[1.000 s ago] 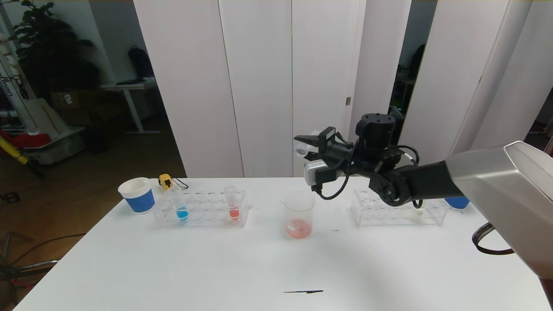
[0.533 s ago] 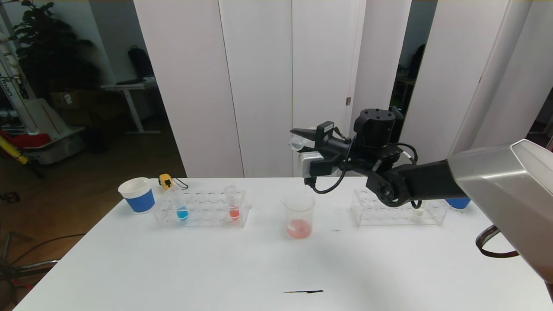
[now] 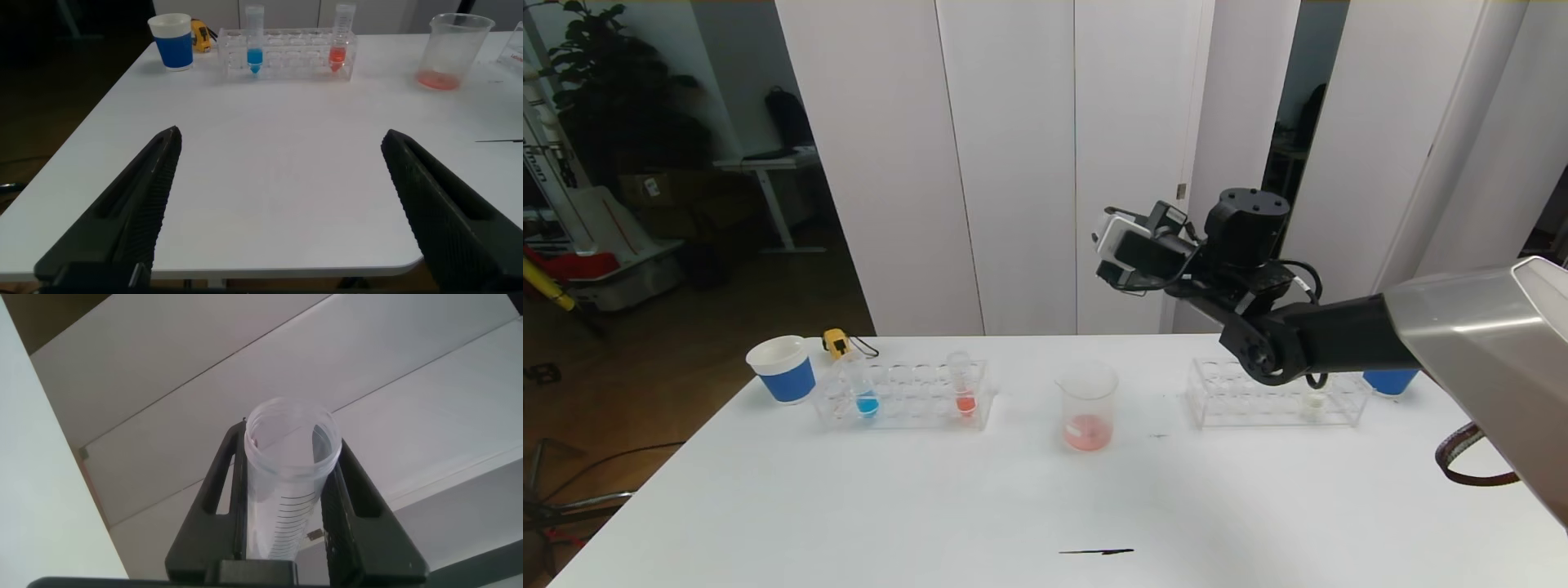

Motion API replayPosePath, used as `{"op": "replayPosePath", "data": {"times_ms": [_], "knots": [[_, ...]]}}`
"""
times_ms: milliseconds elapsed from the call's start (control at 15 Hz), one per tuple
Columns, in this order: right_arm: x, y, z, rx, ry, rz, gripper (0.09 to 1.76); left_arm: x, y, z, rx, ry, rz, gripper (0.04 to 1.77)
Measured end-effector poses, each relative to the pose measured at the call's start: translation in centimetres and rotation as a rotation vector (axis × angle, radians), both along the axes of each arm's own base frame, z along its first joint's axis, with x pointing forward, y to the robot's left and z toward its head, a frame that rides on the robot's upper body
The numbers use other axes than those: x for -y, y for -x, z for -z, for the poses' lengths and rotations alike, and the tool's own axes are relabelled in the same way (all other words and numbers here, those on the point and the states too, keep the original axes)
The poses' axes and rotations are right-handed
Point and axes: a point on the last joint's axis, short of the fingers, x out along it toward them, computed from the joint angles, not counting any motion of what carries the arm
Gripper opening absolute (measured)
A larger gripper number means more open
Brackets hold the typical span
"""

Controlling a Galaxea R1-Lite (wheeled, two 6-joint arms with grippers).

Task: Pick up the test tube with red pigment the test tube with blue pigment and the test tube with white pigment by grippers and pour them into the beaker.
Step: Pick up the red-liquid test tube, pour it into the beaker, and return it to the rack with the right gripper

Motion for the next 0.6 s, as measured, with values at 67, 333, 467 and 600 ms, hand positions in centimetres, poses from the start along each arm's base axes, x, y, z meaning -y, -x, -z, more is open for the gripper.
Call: {"op": "replayPosePath", "data": {"times_ms": [67, 333, 467, 600], "knots": [[-0.2, 0.1, -0.3, -0.038, -0.087, 0.032, 0.59, 0.0, 0.0, 0.0, 0.000, 0.000, 0.000, 1.75], [0.1, 0.4, -1.1, -0.197, -0.378, 0.120, 0.59, 0.0, 0.0, 0.0, 0.000, 0.000, 0.000, 1.75], [0.5, 0.6, -1.1, -0.261, -0.477, 0.136, 0.59, 0.0, 0.0, 0.0, 0.000, 0.000, -0.001, 1.75], [1.0, 1.0, -0.4, -0.341, -0.553, 0.156, 0.59, 0.0, 0.0, 0.0, 0.000, 0.000, -0.001, 1.75]]}}
